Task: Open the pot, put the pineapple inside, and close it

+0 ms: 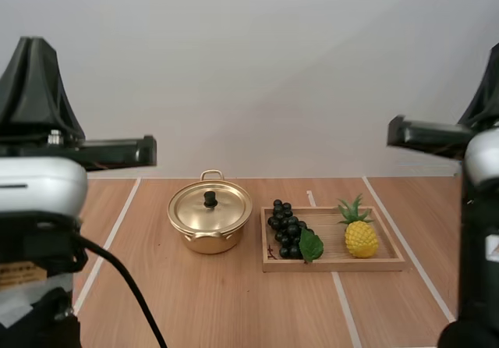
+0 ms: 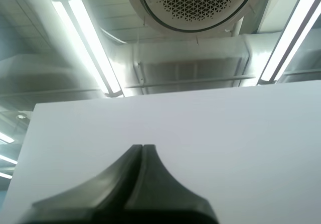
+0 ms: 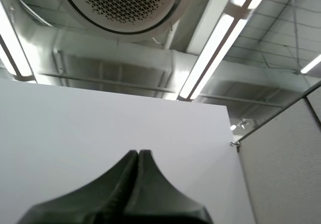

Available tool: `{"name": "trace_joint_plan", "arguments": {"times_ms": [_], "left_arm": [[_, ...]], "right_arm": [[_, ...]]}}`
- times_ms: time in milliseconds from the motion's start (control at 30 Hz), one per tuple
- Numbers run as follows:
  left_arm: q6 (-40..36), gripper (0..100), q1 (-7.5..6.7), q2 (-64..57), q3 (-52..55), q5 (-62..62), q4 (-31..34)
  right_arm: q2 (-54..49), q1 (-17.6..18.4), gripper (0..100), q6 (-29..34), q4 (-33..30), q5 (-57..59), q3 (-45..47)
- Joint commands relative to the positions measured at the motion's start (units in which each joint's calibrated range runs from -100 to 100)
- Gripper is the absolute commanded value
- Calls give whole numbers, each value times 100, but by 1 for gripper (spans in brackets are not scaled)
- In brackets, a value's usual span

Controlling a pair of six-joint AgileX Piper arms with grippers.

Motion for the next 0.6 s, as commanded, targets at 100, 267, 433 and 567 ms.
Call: {"name": "trace_joint_plan", "arguments": {"times_ms": [100,267,433,567], "left_arm": [[15,0,-7,430,-1610,2446,-171],[24,0,-7,1189,-2935,3092,-171],[353,0,-7,2054,-4379,4923,-147],[299,0,-7,2816,-5653,6568,-12]], "right_arm": [[315,-6,0,-674,467,3191,-1997],[1167,-80,0,-674,454,5504,-3586],[2076,-352,0,-635,381,7319,-4967],[2901,-560,0,569,-639,9003,-6131]]}}
